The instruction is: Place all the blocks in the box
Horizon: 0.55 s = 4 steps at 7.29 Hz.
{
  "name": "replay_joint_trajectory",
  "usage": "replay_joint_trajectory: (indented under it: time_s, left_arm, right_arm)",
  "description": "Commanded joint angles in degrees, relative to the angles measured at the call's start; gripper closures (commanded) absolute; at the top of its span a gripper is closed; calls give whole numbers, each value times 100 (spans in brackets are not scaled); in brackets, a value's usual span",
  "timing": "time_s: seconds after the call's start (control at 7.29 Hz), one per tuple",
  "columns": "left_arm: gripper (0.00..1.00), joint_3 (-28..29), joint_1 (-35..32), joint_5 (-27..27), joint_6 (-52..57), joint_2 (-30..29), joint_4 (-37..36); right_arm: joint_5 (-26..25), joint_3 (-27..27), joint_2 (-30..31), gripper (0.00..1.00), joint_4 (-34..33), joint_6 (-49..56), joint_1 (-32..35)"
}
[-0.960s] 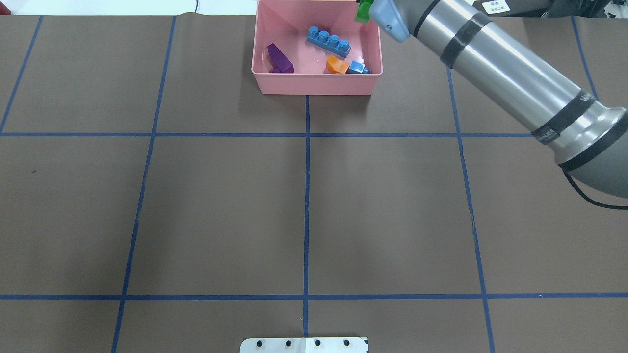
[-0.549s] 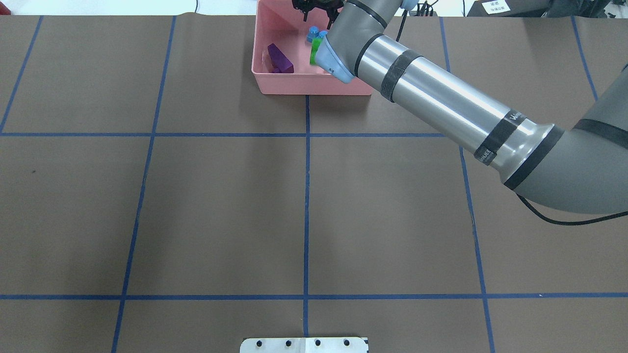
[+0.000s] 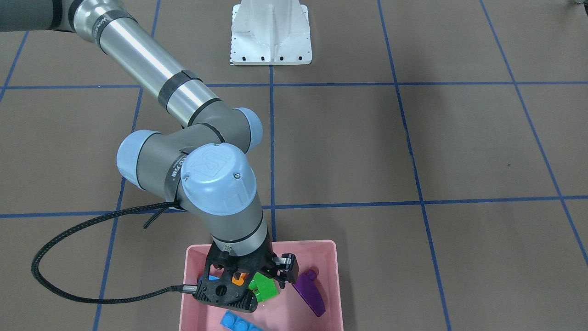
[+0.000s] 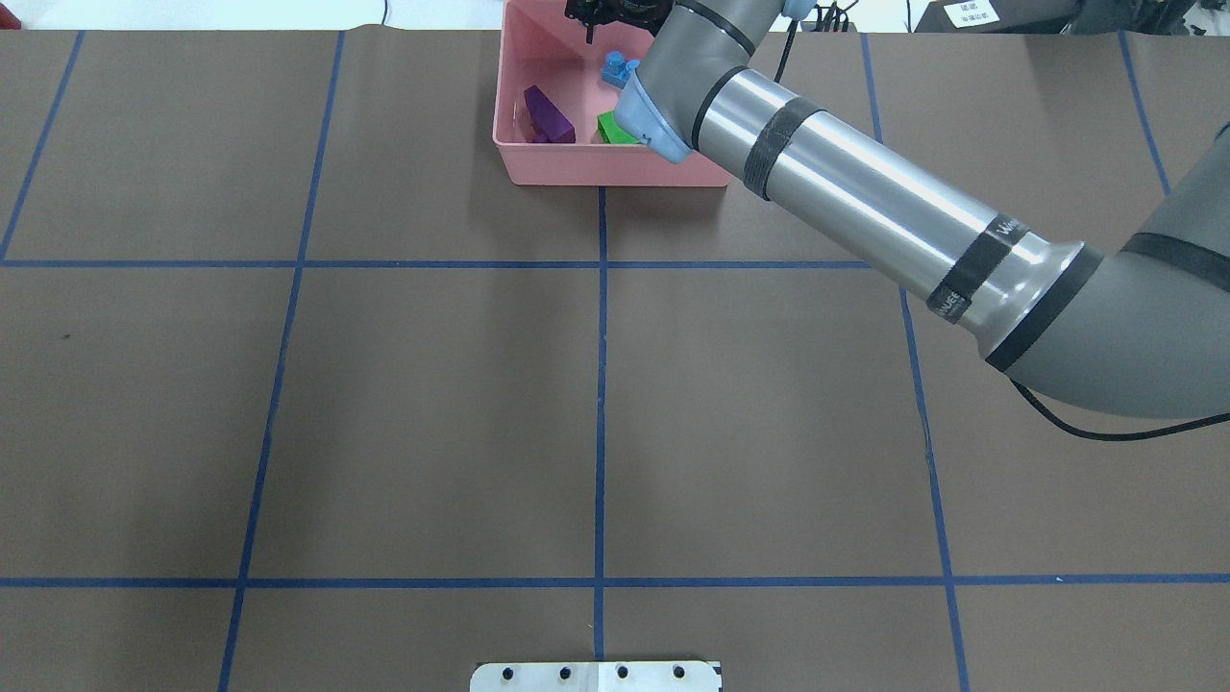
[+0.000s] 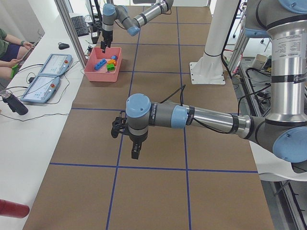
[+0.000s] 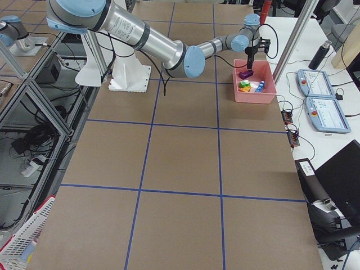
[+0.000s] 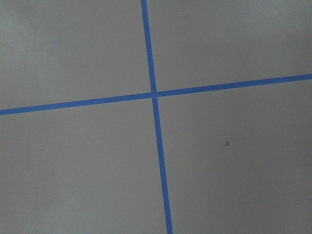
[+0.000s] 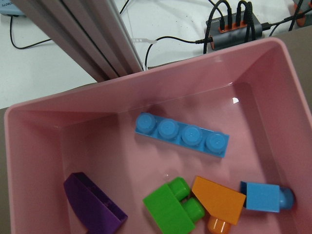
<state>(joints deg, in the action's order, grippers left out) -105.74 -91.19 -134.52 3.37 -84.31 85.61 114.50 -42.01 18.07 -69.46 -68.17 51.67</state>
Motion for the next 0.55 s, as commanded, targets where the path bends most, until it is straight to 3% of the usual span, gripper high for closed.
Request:
replay_joint_trajectory:
  time_s: [0.0, 0.14, 0.41]
  left_arm:
    - [0, 280, -13, 13, 67, 28, 9]
    - [0, 326, -13, 13, 58, 19, 96]
    - [0, 282, -13, 74, 302, 11, 106]
  right_arm:
    - [327, -724, 109, 1, -1395, 1020, 343]
    - [371, -1103, 196, 1, -2100, 1530, 509]
    - [974, -2392, 1254, 1, -2615, 2505, 1158]
